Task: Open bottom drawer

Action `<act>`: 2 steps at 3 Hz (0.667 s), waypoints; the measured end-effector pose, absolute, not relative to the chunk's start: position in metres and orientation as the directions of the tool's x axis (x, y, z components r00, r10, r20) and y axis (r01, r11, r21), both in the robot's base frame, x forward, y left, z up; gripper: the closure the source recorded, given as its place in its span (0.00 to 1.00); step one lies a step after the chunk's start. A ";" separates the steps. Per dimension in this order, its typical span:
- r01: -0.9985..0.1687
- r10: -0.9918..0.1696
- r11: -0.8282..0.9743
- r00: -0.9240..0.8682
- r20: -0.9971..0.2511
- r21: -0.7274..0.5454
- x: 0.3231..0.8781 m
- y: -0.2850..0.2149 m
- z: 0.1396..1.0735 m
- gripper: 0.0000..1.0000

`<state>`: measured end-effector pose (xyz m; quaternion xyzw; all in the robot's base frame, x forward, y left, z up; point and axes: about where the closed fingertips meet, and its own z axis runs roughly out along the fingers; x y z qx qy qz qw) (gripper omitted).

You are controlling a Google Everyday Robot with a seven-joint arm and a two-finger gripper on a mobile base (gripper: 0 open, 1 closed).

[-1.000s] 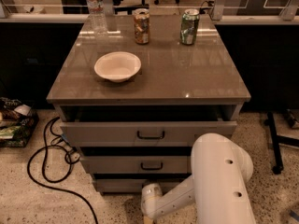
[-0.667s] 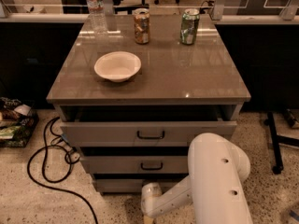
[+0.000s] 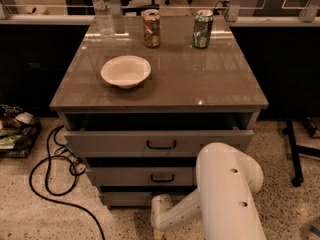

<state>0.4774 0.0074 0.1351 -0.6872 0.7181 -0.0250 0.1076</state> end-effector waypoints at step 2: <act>-0.982 -0.992 0.054 -0.033 -0.120 -0.182 0.476 0.007 0.136 0.71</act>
Offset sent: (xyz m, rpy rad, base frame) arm -0.0007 -0.0001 -0.0008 -0.0003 0.0014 0.0001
